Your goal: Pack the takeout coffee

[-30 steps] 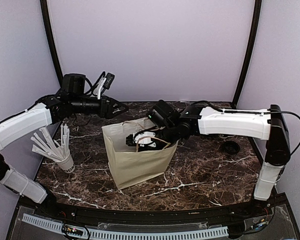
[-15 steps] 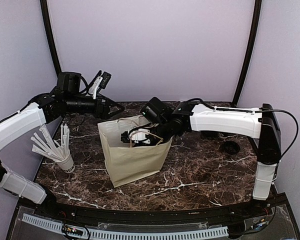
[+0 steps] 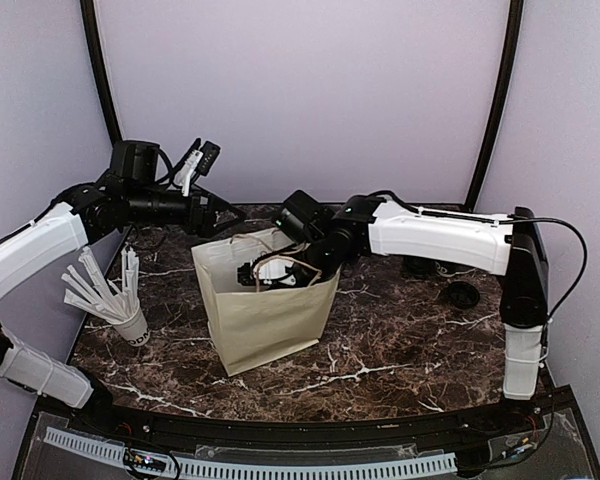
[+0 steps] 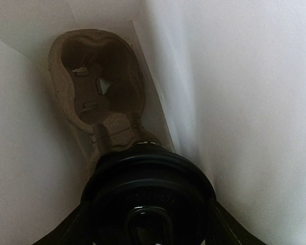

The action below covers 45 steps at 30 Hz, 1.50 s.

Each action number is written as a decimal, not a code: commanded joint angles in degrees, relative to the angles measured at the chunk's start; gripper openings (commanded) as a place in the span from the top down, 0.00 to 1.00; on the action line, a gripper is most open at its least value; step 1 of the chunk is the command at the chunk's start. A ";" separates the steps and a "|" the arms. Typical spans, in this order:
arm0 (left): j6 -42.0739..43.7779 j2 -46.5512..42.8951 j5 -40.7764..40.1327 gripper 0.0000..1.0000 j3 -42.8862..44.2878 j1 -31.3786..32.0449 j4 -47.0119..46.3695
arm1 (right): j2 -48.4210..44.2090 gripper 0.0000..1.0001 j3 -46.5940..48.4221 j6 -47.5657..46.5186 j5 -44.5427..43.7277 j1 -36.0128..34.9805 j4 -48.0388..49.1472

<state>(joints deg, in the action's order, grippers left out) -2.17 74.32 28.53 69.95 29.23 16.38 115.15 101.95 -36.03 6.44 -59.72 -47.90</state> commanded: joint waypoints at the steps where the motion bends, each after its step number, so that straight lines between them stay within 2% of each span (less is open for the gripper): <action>1: 1.57 -2.42 -1.32 0.22 1.93 -0.49 1.57 | 4.07 0.69 -7.64 -1.26 -0.77 -2.21 -18.83; 6: 1.29 -2.07 -1.62 0.22 1.94 -0.58 1.44 | 1.24 0.69 -9.54 -3.17 1.41 -3.84 -22.42; 11: 0.75 -1.25 -1.17 0.22 2.20 -0.60 0.90 | 4.18 0.70 -6.23 -4.31 2.16 -3.86 -26.00; 17: 0.31 -1.34 -0.83 0.22 2.69 -0.67 1.05 | 9.26 0.68 -3.71 -3.89 3.11 -1.29 -22.32; 21: 0.52 -1.99 -1.01 0.22 3.04 -0.58 2.26 | 11.06 0.62 -2.76 -3.48 2.34 -0.50 -21.33; 34: 0.36 -3.63 -1.82 0.22 2.31 -0.64 3.50 | 3.19 0.46 3.81 -3.69 3.96 -2.75 -22.93; 36: 0.33 -3.93 -2.21 0.22 2.10 -0.59 3.68 | 2.60 0.41 4.21 -3.49 3.63 -2.93 -23.16; 38: 0.15 -4.03 -2.32 0.22 1.85 -0.58 3.84 | 2.06 0.29 5.14 -3.26 3.38 -2.98 -23.40; 43: -0.48 -4.00 -0.46 0.22 1.68 -0.60 4.33 | 2.16 0.12 9.42 -3.64 3.57 -3.03 -25.71; 45: -0.43 -4.27 0.76 0.22 1.80 -0.58 5.01 | 2.11 0.02 10.78 -3.68 3.43 -3.02 -26.28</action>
<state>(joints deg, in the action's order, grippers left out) -2.22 71.92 27.00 71.46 29.02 19.97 116.05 110.10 -39.90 9.26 -62.26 -67.18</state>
